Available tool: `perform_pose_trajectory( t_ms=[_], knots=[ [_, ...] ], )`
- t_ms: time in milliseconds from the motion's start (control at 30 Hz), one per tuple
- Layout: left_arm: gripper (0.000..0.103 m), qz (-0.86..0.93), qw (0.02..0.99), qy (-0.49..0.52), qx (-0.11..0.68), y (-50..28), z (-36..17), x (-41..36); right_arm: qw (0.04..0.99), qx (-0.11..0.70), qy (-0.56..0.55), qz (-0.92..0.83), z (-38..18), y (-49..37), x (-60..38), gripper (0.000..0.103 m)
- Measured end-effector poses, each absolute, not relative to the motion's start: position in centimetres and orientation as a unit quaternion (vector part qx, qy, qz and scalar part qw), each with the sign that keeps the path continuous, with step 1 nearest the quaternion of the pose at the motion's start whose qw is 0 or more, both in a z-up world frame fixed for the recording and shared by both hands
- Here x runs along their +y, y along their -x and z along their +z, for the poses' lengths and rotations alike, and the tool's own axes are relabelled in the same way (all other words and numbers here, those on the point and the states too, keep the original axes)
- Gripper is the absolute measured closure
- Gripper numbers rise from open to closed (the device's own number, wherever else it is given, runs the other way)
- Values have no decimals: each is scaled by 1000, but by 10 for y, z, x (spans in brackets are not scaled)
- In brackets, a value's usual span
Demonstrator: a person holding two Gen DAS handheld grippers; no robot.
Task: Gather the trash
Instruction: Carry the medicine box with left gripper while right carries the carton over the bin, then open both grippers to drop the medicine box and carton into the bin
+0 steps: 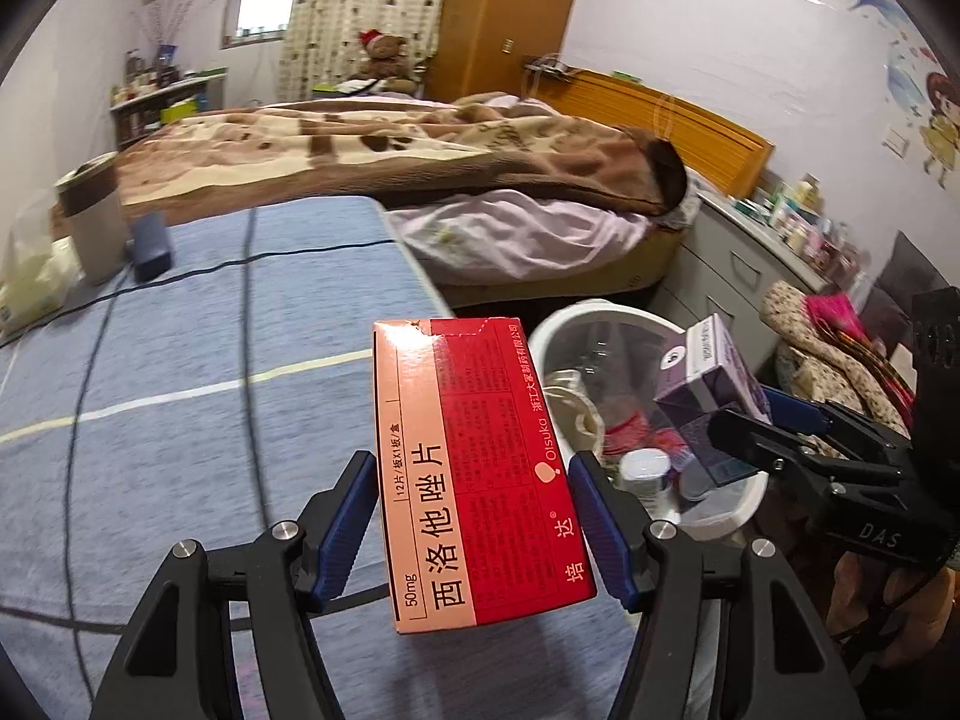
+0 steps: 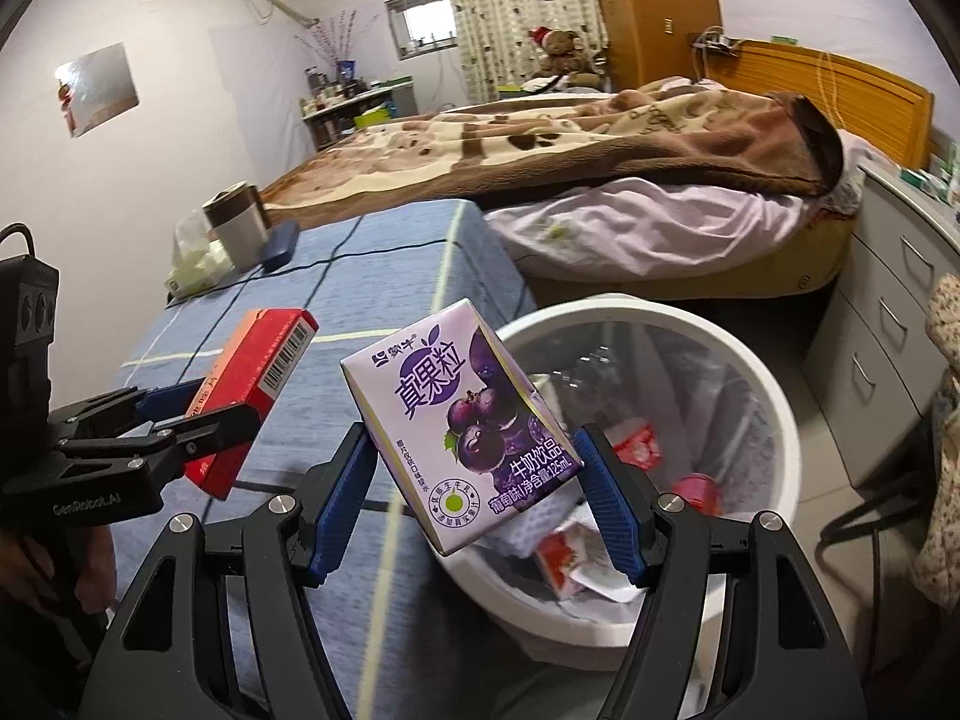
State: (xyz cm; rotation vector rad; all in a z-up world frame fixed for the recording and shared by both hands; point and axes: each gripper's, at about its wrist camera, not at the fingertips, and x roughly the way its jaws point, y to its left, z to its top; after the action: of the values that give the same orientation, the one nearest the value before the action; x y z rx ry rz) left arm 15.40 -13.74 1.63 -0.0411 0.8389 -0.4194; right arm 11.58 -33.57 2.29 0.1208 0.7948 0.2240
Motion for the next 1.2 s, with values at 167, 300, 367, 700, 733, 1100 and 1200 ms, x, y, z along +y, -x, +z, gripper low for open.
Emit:
perform_pose_trajectory(
  t_ms=[167, 300, 367, 700, 733, 1100, 1200],
  knots=[
    [38, -229, 885, 7, 405, -158, 15, -165, 916, 387, -71, 86, 19, -114, -356, 34],
    [38, -249, 878, -2, 409, -164, 12, -188, 915, 391, -80, 67, 14, -112, -371, 34],
    [38, -262, 874, -8, 410, -167, 9, -200, 914, 393, -83, 59, 13, -112, -377, 34],
    [37, -307, 853, -39, 420, -186, -7, -251, 903, 418, -91, 34, -6, -118, -397, 33],
    [37, -308, 852, -39, 421, -188, -9, -254, 902, 422, -88, 29, -9, -119, -398, 33],
    [37, -308, 858, -30, 411, -194, -5, -252, 907, 411, -87, 29, 0, -114, -403, 33],
    [37, -299, 862, -24, 410, -190, -1, -243, 909, 408, -84, 32, 5, -112, -397, 33]
  ],
)
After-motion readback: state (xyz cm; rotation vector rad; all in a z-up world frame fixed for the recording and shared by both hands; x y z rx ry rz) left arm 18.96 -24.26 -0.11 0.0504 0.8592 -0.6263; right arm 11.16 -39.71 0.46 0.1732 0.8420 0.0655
